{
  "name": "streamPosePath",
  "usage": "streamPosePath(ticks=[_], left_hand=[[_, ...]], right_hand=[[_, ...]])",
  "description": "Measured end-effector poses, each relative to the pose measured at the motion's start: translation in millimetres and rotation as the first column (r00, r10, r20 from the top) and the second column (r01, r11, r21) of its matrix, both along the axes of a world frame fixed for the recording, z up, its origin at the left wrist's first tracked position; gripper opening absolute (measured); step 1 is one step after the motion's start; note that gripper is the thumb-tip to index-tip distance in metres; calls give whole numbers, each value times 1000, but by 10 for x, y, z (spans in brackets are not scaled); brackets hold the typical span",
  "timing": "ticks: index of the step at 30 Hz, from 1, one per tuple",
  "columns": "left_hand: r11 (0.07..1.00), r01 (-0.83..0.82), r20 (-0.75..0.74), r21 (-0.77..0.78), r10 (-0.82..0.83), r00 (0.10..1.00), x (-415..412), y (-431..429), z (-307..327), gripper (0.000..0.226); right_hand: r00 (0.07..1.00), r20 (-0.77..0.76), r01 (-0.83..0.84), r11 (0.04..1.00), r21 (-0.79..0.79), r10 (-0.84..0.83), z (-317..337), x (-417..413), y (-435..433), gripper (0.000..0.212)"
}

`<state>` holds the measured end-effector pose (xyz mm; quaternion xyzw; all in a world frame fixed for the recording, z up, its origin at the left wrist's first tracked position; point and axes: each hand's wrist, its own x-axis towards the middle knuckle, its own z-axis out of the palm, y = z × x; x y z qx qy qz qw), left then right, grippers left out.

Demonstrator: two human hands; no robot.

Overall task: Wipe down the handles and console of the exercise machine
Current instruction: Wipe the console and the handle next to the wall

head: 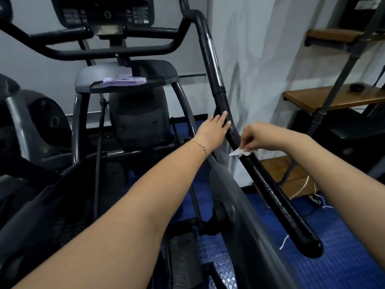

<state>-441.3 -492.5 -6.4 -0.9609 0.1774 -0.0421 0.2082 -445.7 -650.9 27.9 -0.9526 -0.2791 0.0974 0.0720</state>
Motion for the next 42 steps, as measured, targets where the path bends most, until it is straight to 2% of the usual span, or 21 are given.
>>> streamPosePath(ticks=[2, 6, 9, 11, 14, 16, 18, 20, 26, 31, 36, 40, 42], left_hand=[[1000, 9, 4, -3, -9, 1000, 5, 7, -2, 58], [999, 8, 1, -37, -8, 1000, 28, 24, -25, 60], [997, 10, -4, -80, -10, 1000, 11, 19, -21, 62], [982, -3, -32, -191, -4, 999, -37, 0, -12, 62], [886, -60, -127, -460, 1, 992, -200, -68, -112, 69], [836, -72, -159, -543, -18, 987, -287, -101, -248, 78], [810, -79, -176, -581, -30, 984, -295, -95, -341, 85], [807, -97, -187, -582, -17, 982, -281, -87, -344, 87], [828, -98, -169, -552, 4, 986, -324, -101, -268, 84], [887, -79, -185, -455, -8, 983, -316, -91, -146, 81], [883, -86, -200, -461, -9, 980, -342, -86, -146, 78], [894, -87, -188, -439, 3, 982, -339, -95, -127, 78], [892, -105, -191, -440, 22, 981, -346, -112, -138, 78]], right_hand=[[1000, -2, -11, 1000, -2, 11, 7, -3, -2, 11], [995, 102, -16, 1000, 12, 15, -42, 13, 33, 14], [998, 59, -17, 999, 44, 14, -36, 7, -37, 14], [999, 41, -29, 998, 53, 27, -37, -10, -76, 14], [991, 135, -21, 994, 111, 5, -109, -54, -82, 16], [985, 170, -9, 986, 165, -19, -142, -108, -139, 17], [993, 114, -27, 984, 174, 7, -125, -187, -226, 18], [997, 70, -53, 985, 163, 42, -96, -243, -273, 19], [991, 129, -4, 972, 237, -27, -125, -245, -227, 20], [999, 16, -35, 979, 199, 33, -92, -415, -370, 20], [989, 132, 21, 960, 280, -60, -181, -354, -284, 16], [1000, 14, -12, 966, 257, 8, -146, -401, -403, 16], [1000, 22, -8, 961, 278, 2, -142, -379, -383, 16]])
